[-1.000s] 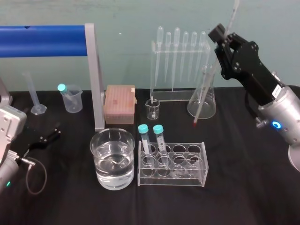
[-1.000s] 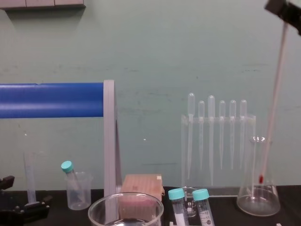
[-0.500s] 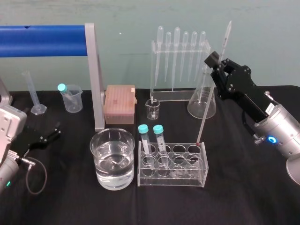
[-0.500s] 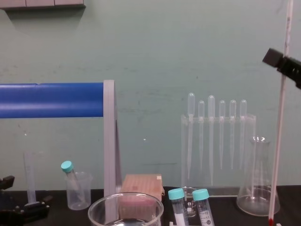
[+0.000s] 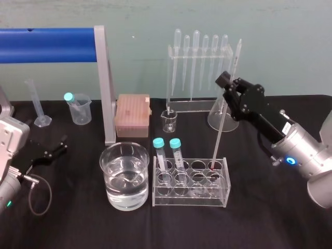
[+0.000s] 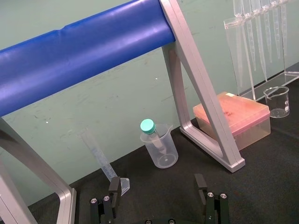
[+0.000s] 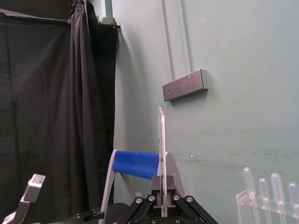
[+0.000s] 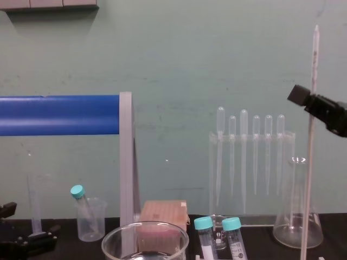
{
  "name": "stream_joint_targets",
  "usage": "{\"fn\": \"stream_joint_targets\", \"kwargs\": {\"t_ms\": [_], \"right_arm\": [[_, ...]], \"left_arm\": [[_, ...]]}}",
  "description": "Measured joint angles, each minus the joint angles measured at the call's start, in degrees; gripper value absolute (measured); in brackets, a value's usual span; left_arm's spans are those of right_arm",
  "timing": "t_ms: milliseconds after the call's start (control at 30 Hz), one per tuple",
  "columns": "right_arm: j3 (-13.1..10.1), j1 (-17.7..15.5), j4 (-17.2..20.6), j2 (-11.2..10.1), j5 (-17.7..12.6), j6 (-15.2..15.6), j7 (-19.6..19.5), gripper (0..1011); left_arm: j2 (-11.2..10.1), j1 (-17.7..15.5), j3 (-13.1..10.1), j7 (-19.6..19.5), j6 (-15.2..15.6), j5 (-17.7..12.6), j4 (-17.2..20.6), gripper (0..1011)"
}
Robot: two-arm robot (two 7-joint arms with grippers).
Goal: Hold the thermometer with one hand and immerse one end into the beaker, then reinsert it into the test tube rack.
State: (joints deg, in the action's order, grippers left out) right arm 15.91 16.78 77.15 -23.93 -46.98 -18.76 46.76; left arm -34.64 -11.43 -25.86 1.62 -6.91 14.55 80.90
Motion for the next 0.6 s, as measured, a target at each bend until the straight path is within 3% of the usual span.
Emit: {"fn": "stream_joint_targets", "kwargs": {"t_ms": [600], "right_arm": [[1.6,0.7,-2.4,-0.2,0.5,1.7,0.1,52]], "left_arm": [[0.0,0.0,0.0,0.0,0.0,0.0,0.0,1008]]}}
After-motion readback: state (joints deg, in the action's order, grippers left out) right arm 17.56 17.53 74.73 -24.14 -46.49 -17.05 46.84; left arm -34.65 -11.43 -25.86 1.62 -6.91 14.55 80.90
